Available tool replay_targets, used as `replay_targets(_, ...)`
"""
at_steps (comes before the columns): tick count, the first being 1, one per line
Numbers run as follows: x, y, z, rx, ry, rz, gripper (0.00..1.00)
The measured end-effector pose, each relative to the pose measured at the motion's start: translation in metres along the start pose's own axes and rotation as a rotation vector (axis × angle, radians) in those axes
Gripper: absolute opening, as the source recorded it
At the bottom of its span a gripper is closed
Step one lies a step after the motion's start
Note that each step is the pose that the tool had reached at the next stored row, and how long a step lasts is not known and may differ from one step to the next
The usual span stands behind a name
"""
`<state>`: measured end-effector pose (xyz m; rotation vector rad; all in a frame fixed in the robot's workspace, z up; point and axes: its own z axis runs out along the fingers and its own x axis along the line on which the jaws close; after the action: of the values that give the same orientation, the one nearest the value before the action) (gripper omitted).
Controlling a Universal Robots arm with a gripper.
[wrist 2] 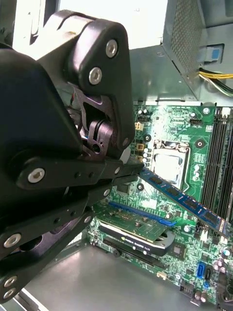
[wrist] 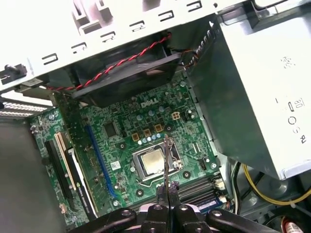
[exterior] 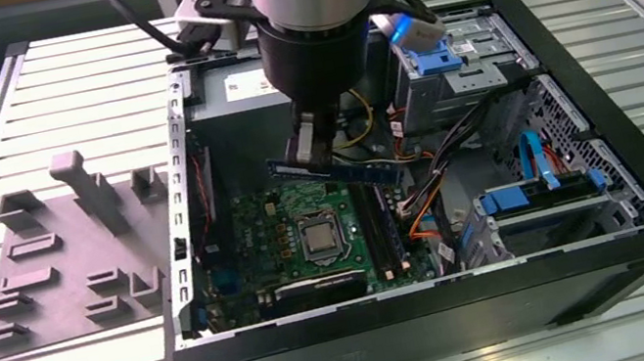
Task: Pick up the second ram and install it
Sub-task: 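Insert the second ram into the second slot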
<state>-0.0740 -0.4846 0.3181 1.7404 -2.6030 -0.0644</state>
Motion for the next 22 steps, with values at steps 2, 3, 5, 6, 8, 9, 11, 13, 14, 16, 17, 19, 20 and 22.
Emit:
replay_targets(2, 0.0, 0.0, 0.0, 0.0002, -0.0005, 0.014, 0.12)
replay_targets(3, 0.0, 0.0, 0.0, 0.0003, -0.0009, 0.022, 0.12)
replay_targets(5, 0.0, 0.0, 0.0, 0.0005, -0.0014, 0.035, 0.12)
replay_targets(6, 0.0, 0.0, 0.0, 0.0006, -0.0016, 0.042, 0.12)
replay_targets(8, 0.0001, 0.0, 0.0001, 0.0008, -0.0022, 0.054, 0.12)
replay_targets(9, 0.0001, 0.0, 0.0, 0.0009, -0.0024, 0.06, 0.12)
replay_targets(11, 0.0002, 0.0, 0.0, 0.0011, -0.0028, 0.072, 0.12)
replay_targets(13, 0.0002, 0.0, 0.0001, 0.0012, -0.0033, 0.084, 0.12)
replay_targets(14, 0.0003, -0.0001, 0.0001, 0.0014, -0.0036, 0.09, 0.12)
replay_targets(16, 0.0003, -0.0001, 0.0001, 0.0015, -0.004, 0.101, 0.12)
replay_targets(17, 0.0004, -0.0001, 0.0001, 0.0016, -0.0042, 0.107, 0.12)
replay_targets(19, 0.0004, -0.0001, 0.0001, 0.0018, -0.0047, 0.118, 0.12)
replay_targets(20, 0.0004, -0.0002, 0.0001, 0.0018, -0.0049, 0.124, 0.12)
replay_targets(22, 0.0004, -0.0002, 0.0001, 0.002, -0.0054, 0.136, 0.12)
